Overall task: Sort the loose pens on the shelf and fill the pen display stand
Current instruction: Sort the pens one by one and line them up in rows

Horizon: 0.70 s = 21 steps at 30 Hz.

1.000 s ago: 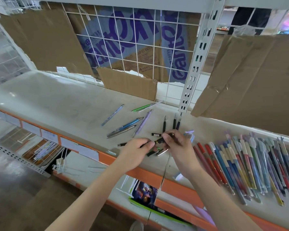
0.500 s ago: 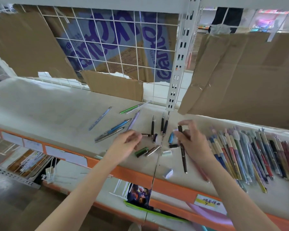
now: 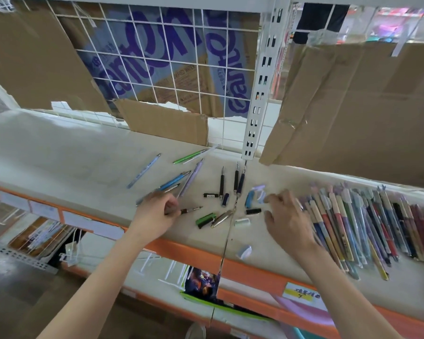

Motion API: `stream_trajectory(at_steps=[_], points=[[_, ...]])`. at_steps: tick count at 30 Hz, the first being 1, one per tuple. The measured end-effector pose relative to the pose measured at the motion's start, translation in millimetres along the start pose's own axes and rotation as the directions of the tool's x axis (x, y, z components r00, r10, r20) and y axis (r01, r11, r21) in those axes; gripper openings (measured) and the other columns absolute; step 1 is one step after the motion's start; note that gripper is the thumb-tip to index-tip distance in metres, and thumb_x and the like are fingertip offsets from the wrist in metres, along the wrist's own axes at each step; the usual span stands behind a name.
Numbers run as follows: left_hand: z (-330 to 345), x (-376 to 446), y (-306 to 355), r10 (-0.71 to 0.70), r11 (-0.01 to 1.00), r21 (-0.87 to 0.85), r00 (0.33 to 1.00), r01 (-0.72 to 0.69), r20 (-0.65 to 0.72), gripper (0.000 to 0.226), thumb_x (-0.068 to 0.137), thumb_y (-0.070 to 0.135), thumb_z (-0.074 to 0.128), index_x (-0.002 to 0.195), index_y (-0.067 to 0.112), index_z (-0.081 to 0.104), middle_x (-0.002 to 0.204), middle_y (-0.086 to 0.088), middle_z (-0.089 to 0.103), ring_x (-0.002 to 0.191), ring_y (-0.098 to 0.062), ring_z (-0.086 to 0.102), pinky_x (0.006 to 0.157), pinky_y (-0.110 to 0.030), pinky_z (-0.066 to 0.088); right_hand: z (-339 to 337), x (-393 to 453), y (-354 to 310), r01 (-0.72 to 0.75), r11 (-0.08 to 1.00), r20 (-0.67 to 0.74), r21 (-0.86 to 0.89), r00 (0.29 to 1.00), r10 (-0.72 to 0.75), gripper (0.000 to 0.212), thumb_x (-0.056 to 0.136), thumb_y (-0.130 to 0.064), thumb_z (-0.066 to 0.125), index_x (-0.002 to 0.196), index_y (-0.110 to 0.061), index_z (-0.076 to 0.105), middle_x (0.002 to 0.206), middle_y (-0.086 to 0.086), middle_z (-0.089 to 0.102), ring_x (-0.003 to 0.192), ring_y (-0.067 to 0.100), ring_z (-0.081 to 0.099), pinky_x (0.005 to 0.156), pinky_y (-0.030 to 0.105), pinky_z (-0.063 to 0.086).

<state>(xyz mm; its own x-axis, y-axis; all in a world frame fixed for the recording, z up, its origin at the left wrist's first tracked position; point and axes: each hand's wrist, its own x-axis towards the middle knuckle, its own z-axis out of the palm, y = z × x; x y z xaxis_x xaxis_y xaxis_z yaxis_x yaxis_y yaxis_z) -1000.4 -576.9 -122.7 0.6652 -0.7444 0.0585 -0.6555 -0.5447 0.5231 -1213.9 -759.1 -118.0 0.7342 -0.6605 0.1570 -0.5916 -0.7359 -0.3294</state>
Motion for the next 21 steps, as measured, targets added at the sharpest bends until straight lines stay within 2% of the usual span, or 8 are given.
stream_trajectory(at_steps=[3,6,9,11,14,16,18,21], points=[[3,-2,1,-0.02,1.0,-0.021,0.999,0.021,0.044,0.015,0.081,0.02,0.07,0.092,0.019,0.061,0.088,0.01,0.056,0.085,-0.008,0.052,0.074,-0.022,0.038,6,5,-38,0.278,0.937,-0.042,0.213,0.96,-0.275,0.01,0.081,0.004,0.063,0.088,-0.001,0.069,0.093,0.012,0.062,0.081,0.029,0.06,0.065,0.027,0.046],[6,-2,1,-0.03,1.0,0.01,0.999,0.03,0.044,0.021,0.081,0.021,0.07,0.099,0.016,0.062,0.095,0.005,0.056,0.093,-0.015,0.052,0.077,-0.025,0.038,23,9,-66,0.42,0.869,-0.031,0.261,0.903,-0.428,0.011,0.08,0.001,0.065,0.088,-0.002,0.07,0.092,0.01,0.064,0.092,0.03,0.057,0.078,0.032,0.046],[7,-1,0,-0.03,0.999,0.036,0.998,0.028,0.059,0.021,0.084,0.022,0.065,0.102,0.012,0.061,0.101,-0.004,0.059,0.098,-0.023,0.053,0.077,-0.029,0.039,39,12,-71,0.43,0.869,0.069,0.245,0.886,-0.459,0.018,0.087,-0.01,0.059,0.102,-0.008,0.068,0.104,0.007,0.059,0.104,0.023,0.049,0.091,0.034,0.041],[7,-2,-3,0.004,0.999,0.041,0.999,-0.006,0.052,0.013,0.086,0.019,0.062,0.095,0.011,0.06,0.098,-0.007,0.061,0.095,-0.025,0.054,0.071,-0.028,0.035,41,12,-67,0.422,0.862,0.07,0.28,0.887,-0.457,0.019,0.085,-0.012,0.062,0.103,-0.007,0.066,0.104,0.007,0.057,0.103,0.023,0.05,0.091,0.032,0.041],[9,-4,-6,0.035,0.999,0.016,0.999,-0.036,0.021,0.014,0.087,0.012,0.058,0.101,0.012,0.059,0.098,-0.004,0.062,0.092,-0.022,0.056,0.072,-0.027,0.038,38,12,-56,0.416,0.863,0.039,0.287,0.895,-0.444,0.02,0.078,-0.008,0.068,0.097,-0.003,0.064,0.1,0.009,0.055,0.099,0.026,0.05,0.089,0.035,0.043],[9,-5,-6,0.046,0.998,-0.043,0.999,-0.047,-0.013,0.013,0.087,0.01,0.058,0.097,0.017,0.057,0.092,0.005,0.06,0.083,-0.012,0.053,0.068,-0.021,0.035,36,12,-49,0.42,0.872,0.048,0.251,0.894,-0.445,0.019,0.076,-0.01,0.071,0.093,-0.004,0.064,0.098,0.008,0.055,0.097,0.027,0.05,0.088,0.038,0.044],[8,-6,-2,0.033,0.991,-0.132,0.999,-0.035,-0.014,0.011,0.089,0.014,0.059,0.092,0.023,0.053,0.085,0.013,0.057,0.077,-0.005,0.051,0.065,-0.015,0.034,34,14,-44,0.415,0.871,0.1,0.263,0.887,-0.452,0.022,0.076,-0.013,0.073,0.095,-0.006,0.064,0.102,0.006,0.054,0.102,0.024,0.048,0.092,0.035,0.042],[5,-8,8,-0.009,0.932,-0.362,0.997,0.036,0.076,0.013,0.094,0.014,0.052,0.084,0.022,0.05,0.074,0.011,0.062,0.063,-0.003,0.053,0.064,-0.018,0.04,32,16,-40,0.406,0.858,0.158,0.314,0.869,-0.469,0.026,0.081,-0.016,0.07,0.104,-0.007,0.063,0.108,0.004,0.049,0.106,0.017,0.045,0.095,0.025,0.038]])
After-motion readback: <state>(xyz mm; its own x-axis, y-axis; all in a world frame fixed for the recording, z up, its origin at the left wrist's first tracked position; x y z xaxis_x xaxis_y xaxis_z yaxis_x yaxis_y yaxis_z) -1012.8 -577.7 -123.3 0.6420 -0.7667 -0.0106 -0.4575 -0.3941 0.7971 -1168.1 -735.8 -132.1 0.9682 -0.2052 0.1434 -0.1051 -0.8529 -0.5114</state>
